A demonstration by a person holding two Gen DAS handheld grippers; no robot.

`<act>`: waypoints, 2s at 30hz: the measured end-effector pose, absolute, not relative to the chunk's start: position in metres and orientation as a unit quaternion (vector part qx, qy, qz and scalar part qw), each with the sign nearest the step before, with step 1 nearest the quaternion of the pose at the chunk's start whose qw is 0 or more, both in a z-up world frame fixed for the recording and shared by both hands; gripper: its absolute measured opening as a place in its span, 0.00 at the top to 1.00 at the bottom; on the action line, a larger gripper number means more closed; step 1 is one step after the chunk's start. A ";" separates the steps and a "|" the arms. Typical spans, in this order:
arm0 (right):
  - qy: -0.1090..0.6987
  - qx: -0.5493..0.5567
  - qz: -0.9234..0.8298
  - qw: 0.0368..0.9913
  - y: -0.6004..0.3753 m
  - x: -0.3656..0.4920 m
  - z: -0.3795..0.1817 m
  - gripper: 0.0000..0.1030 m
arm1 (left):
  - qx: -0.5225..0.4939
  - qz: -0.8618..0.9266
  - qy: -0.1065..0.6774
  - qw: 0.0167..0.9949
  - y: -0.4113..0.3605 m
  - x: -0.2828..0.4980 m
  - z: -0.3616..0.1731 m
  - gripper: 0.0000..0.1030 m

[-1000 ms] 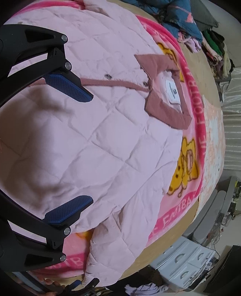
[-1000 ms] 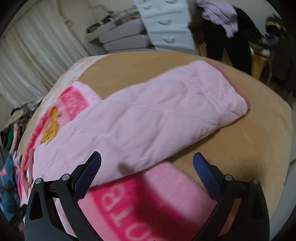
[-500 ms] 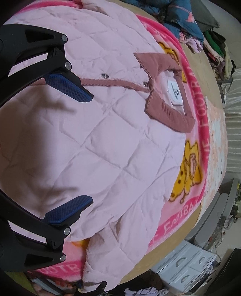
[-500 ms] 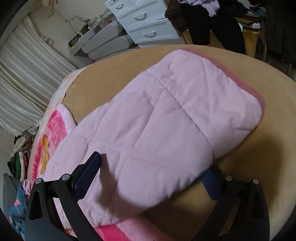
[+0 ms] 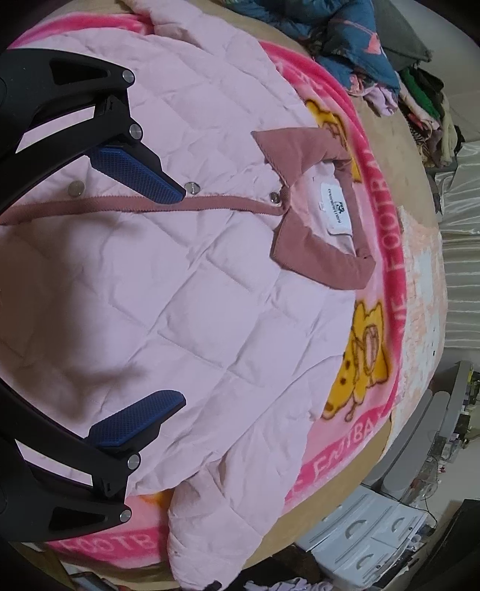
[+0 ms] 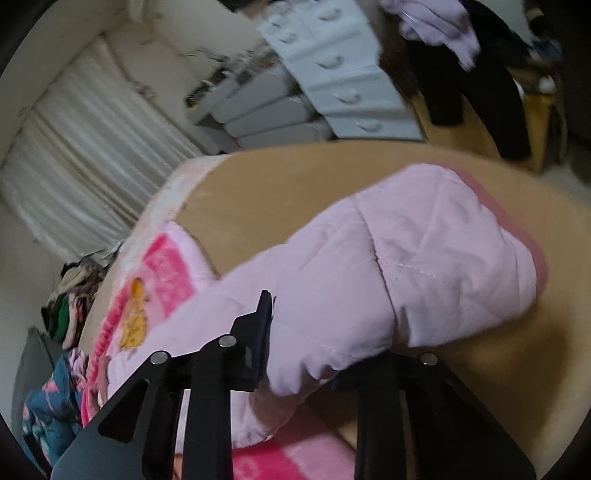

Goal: Fold large clothes
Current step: 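Grasp the sleeve cuff with the right tool and lift it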

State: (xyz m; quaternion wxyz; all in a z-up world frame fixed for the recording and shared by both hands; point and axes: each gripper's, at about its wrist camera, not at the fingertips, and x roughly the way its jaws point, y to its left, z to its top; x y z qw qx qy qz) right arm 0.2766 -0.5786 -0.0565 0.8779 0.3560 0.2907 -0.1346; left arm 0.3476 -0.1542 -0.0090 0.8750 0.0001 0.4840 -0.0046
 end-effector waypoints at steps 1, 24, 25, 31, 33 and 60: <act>0.286 0.346 -0.130 0.884 -0.574 0.276 -0.048 0.79 | -0.002 -0.006 0.483 0.875 -0.153 0.347 -0.007 0.08; 0.229 0.224 -0.042 0.946 -0.441 0.279 0.097 0.83 | -0.017 -0.002 0.434 0.901 -0.074 0.306 0.058 0.08; 0.228 0.219 -0.039 0.948 -0.436 0.281 0.102 0.83 | -0.018 -0.001 0.432 0.902 -0.070 0.305 0.060 0.08; 0.221 0.188 -0.017 0.957 -0.394 0.287 0.128 0.83 | -0.029 0.000 0.421 0.906 -0.045 0.298 0.068 0.08; 0.219 0.179 -0.009 0.959 -0.379 0.289 0.134 0.83 | -0.033 0.001 0.419 0.907 -0.036 0.296 0.069 0.08; 0.215 0.073 0.087 0.970 -0.203 0.312 0.158 0.83 | -0.099 0.000 0.406 0.908 0.044 0.285 0.078 0.08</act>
